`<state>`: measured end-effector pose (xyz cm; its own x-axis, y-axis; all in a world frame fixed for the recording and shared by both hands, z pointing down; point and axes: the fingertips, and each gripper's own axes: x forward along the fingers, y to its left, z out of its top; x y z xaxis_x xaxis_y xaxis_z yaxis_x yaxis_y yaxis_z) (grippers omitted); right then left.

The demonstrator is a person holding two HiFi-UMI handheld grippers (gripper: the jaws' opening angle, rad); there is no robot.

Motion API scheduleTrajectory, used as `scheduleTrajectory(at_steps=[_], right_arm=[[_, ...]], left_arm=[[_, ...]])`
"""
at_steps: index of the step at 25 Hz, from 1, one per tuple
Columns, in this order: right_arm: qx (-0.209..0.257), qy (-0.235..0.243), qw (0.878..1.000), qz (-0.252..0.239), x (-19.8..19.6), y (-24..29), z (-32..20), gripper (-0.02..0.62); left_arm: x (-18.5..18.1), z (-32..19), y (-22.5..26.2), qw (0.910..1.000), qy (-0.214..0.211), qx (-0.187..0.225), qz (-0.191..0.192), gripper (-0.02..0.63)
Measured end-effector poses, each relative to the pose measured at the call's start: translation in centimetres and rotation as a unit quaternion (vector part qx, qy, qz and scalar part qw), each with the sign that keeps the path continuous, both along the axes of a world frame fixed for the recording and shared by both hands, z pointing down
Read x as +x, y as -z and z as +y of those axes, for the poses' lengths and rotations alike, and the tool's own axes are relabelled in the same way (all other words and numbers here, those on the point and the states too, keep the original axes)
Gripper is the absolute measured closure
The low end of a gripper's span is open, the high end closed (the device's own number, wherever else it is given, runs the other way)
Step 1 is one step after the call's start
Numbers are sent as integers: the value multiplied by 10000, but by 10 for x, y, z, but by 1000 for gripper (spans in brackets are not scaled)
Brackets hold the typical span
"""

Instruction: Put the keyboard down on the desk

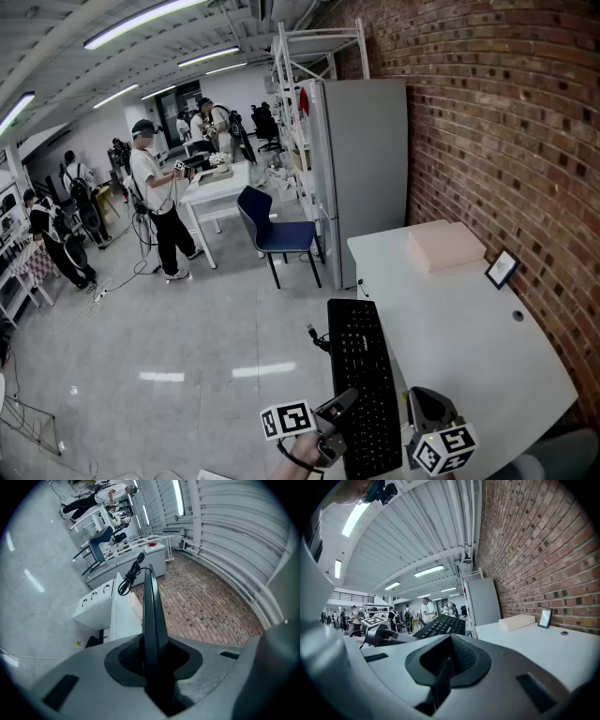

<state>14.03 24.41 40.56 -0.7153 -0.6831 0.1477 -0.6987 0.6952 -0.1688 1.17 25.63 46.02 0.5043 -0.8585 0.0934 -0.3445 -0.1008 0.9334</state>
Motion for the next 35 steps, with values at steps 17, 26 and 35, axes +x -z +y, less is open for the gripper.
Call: scheduleTrajectory(at_steps=[17, 26, 35], right_arm=[[-93, 216, 9997, -91, 3, -5, -39, 591], [-220, 116, 9996, -146, 4, -13, -62, 591], [-277, 47, 9992, -280, -13, -16, -125, 591]], left_arm=[[-8, -45, 11, 9997, 143, 137, -114, 509], [-13, -70, 11, 9997, 206, 55, -122, 509], [-26, -144, 3, 9999, 100, 32, -46, 509]])
